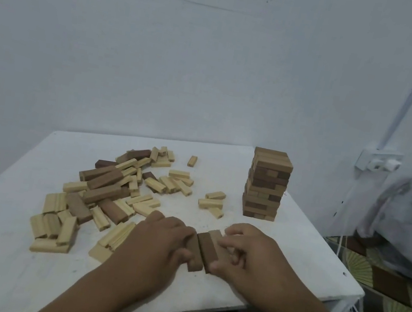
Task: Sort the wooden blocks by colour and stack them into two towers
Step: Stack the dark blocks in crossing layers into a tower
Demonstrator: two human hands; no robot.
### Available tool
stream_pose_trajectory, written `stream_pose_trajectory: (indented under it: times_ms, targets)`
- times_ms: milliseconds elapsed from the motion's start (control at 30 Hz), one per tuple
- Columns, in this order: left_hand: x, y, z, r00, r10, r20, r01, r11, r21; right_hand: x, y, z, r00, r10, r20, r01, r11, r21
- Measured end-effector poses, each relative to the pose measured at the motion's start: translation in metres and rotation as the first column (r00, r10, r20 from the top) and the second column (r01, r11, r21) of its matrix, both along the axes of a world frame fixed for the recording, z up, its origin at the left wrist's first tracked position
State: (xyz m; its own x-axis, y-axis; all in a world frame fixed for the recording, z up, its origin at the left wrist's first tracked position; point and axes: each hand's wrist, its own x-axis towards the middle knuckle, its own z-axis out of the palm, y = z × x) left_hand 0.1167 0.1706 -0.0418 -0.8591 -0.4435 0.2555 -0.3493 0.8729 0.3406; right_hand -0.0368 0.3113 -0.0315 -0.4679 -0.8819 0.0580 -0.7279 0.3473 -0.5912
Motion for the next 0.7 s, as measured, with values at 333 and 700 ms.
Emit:
stream_pose_trajectory:
  times_ms: [333, 700]
  targets:
    - [0.012, -0.01, 0.002, 0.983, -0.135, 0.126, 0.103, 0.967, 0.231, -0.008, -0.005, 0.005, 0.987, 0.141, 0.081, -0.139, 0.99, -0.03]
    - [0.006, -0.013, -0.002, 0.98, -0.136, -0.144, 0.174, 0.941, 0.29, -0.004, -0.011, -0.004, 0.986, 0.138, 0.095, -0.129, 0.987, -0.096]
